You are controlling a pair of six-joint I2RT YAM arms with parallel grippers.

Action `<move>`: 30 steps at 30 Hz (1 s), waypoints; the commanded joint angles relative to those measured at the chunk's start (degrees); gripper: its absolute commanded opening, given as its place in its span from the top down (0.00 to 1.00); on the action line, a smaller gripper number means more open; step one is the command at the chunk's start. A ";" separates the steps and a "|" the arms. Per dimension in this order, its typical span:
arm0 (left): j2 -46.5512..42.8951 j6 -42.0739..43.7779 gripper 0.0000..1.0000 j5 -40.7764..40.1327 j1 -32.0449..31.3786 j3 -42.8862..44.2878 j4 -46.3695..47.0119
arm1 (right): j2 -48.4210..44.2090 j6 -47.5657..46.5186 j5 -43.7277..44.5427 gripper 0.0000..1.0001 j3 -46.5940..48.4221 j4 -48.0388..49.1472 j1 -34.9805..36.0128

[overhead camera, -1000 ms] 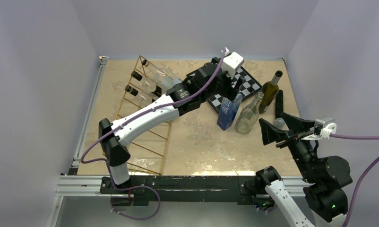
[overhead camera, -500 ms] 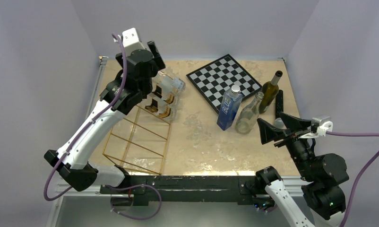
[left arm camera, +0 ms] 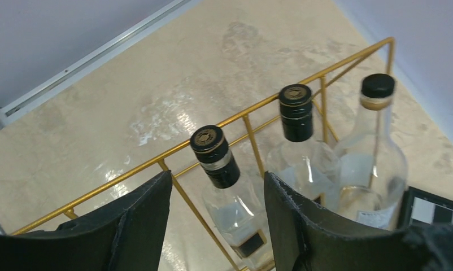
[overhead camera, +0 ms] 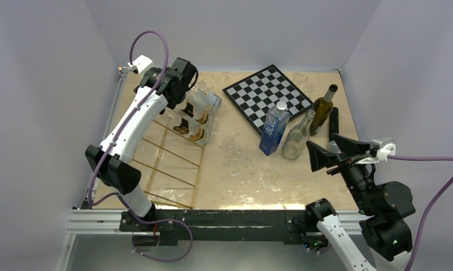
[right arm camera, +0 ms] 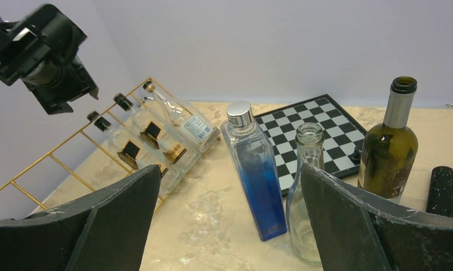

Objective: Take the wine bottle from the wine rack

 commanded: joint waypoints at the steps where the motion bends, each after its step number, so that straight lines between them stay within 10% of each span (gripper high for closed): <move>1: 3.22 -12.63 0.36 -0.09 2.27 4.05 -12.20 | 1.07 0.51 -0.67 0.01 0.27 1.65 0.22; 30: 12.67 -18.51 0.47 3.41 4.51 1.91 -9.27 | 0.75 -0.28 -0.14 0.01 0.00 1.82 0.25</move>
